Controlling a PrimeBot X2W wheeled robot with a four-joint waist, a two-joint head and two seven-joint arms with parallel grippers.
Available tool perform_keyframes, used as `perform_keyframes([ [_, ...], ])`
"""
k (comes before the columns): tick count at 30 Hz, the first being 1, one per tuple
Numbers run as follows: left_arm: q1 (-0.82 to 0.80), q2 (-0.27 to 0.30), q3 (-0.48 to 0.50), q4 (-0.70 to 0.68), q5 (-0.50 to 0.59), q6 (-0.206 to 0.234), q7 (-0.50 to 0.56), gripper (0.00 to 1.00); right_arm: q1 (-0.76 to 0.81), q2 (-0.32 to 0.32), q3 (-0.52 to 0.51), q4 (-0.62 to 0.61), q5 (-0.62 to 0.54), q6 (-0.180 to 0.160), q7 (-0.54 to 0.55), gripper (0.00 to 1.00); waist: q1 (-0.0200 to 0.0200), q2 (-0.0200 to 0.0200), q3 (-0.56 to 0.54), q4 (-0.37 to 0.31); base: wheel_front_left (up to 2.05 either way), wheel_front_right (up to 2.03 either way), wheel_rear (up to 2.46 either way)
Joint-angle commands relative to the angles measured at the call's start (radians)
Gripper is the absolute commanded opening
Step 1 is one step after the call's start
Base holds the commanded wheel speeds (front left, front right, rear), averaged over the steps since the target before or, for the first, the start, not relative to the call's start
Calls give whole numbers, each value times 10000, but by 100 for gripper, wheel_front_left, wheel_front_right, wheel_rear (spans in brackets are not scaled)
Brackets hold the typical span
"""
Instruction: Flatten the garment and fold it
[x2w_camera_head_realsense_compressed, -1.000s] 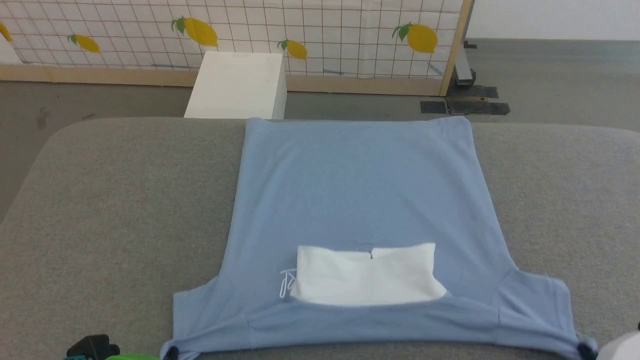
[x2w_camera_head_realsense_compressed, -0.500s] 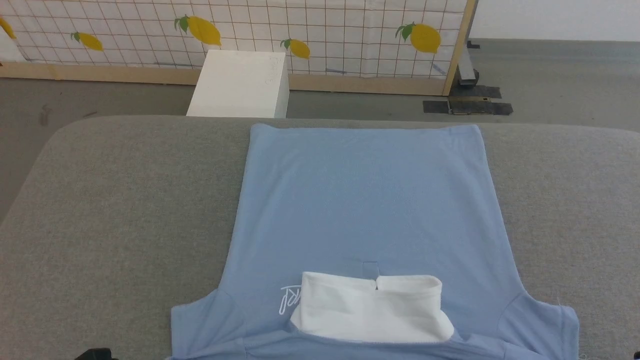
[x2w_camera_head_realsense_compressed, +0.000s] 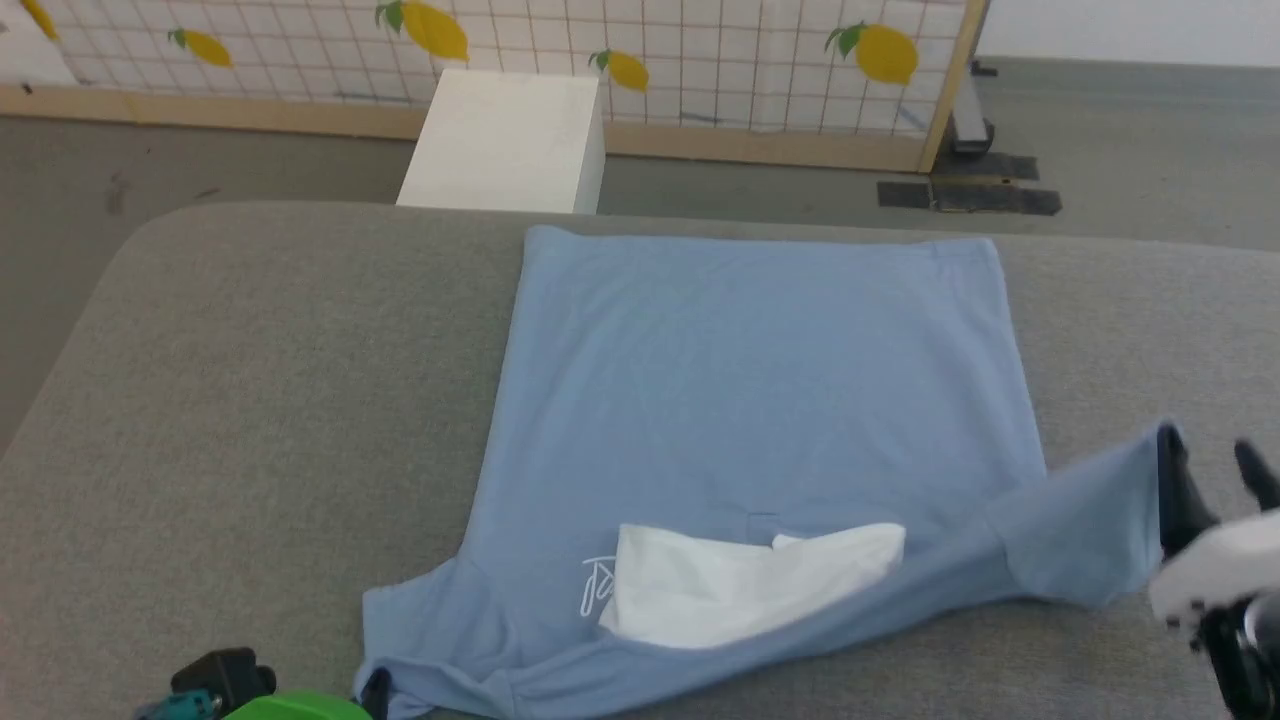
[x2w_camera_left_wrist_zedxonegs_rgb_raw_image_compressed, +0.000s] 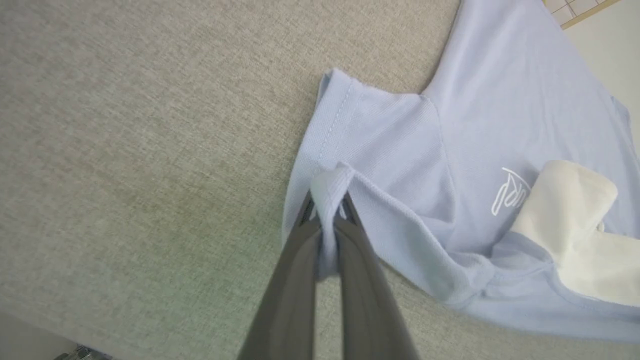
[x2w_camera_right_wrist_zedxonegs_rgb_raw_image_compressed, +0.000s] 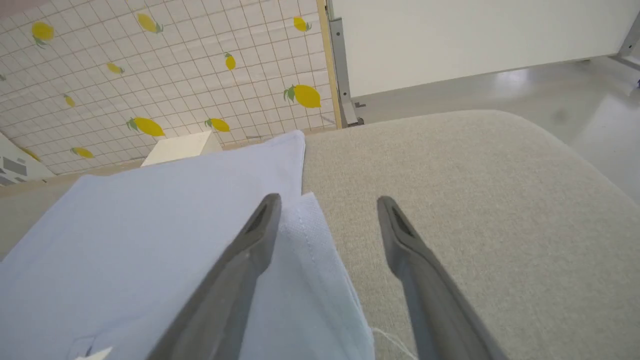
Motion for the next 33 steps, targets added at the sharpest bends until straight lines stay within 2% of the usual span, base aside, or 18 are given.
perform_keyframes([
  [1,-292,-22,-56,-55,79,-98,-80,0,-583,-121,57,244,-178,-15,-345,100,1,0,346,330,0,0,0],
  [7,-752,-124,-252,-50,92,-325,-215,0,-2817,-788,64,1943,-634,-15,-907,100,1,0,1155,992,0,0,0],
  [14,-1380,-350,-453,307,19,-660,-462,0,-5323,-1859,207,4071,-1255,-15,-355,100,1,0,2275,1678,0,0,0],
  [19,-1878,-486,-596,662,-24,-931,-626,0,-6772,-2235,-283,5191,-1742,-15,-46,100,1,0,2915,2052,0,0,0],
  [27,-2481,-637,-797,1049,-58,-1287,-861,0,-8331,-2452,-1258,6425,-2819,-15,1139,100,1,0,3860,2470,0,0,0],
  [33,-2770,-732,-925,1232,-72,-1472,-1025,0,-9100,-2415,-2055,6747,-3678,-15,2901,100,1,0,4364,2633,0,0,0],
])
